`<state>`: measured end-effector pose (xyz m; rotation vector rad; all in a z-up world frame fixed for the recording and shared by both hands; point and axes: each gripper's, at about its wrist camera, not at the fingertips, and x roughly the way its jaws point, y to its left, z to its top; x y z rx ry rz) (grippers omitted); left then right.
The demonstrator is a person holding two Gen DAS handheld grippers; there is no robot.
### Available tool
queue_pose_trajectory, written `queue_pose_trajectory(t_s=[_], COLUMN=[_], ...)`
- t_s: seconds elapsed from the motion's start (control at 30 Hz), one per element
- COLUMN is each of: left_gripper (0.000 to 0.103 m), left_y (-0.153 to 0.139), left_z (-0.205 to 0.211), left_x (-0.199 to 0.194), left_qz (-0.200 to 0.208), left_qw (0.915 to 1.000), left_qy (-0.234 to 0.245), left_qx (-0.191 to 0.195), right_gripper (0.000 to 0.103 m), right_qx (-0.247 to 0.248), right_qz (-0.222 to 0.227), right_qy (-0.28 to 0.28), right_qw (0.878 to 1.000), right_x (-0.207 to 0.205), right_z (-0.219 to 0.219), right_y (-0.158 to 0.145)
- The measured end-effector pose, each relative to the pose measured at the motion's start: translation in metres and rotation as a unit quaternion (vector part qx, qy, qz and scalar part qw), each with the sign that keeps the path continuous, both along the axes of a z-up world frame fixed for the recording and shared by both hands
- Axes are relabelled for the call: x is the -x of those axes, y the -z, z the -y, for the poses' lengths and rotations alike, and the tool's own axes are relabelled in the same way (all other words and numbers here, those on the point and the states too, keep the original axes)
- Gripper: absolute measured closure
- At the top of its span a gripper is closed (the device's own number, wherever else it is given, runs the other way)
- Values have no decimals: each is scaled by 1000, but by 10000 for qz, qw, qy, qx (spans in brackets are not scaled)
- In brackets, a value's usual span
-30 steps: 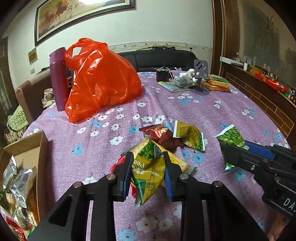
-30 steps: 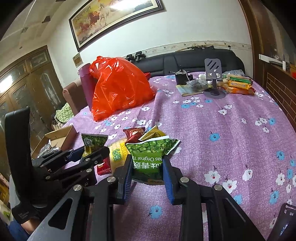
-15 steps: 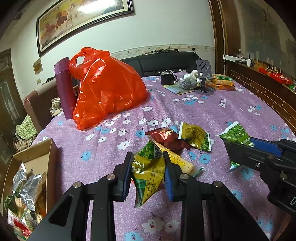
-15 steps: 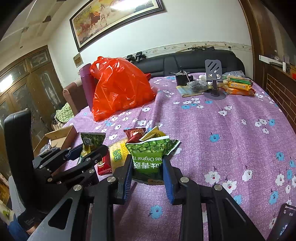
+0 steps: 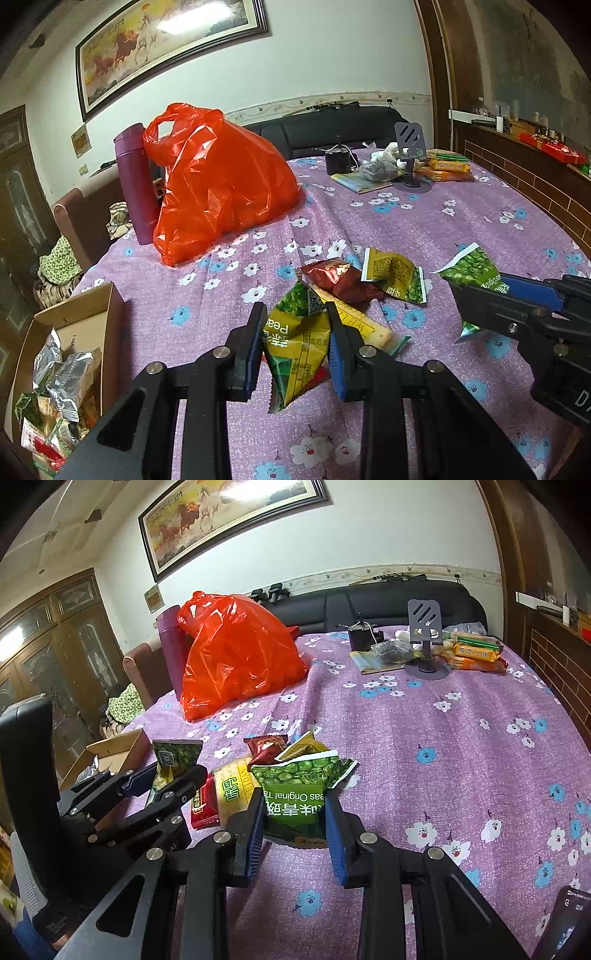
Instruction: Organize snacks
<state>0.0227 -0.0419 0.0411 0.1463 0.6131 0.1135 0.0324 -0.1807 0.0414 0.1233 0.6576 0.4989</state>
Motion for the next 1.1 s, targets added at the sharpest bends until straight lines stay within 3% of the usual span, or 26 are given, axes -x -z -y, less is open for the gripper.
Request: queue_pose_trajectory(t_s=[0.23, 0.5, 0.67, 0.83, 1.1], left_gripper=[74, 74, 74, 73, 73], left_y=[-2, -26, -43, -46, -27], left_z=[-2, -35, -78, -143, -235], left_x=[1, 19, 47, 82, 122], left_qz=[41, 65, 10, -4, -206], left_qw=[10000, 9966, 9932, 9875, 9686], left_qy=[-19, -182, -437, -1075, -2027], left_qx=[38, 802, 1077, 1151, 1427], right_gripper=[70, 70, 70, 69, 69], right_qx=[42, -153, -448, -564, -433], right_qz=[4, -295, -570, -726, -1066], right_qy=[50, -41, -639, -1595, -2631], right_qw=[10000, 9994, 9953, 9829, 9579], right_x=[-3, -5, 9, 29, 57], right_z=[1, -4, -32, -90, -184], right_y=[2, 0, -10, -20, -12])
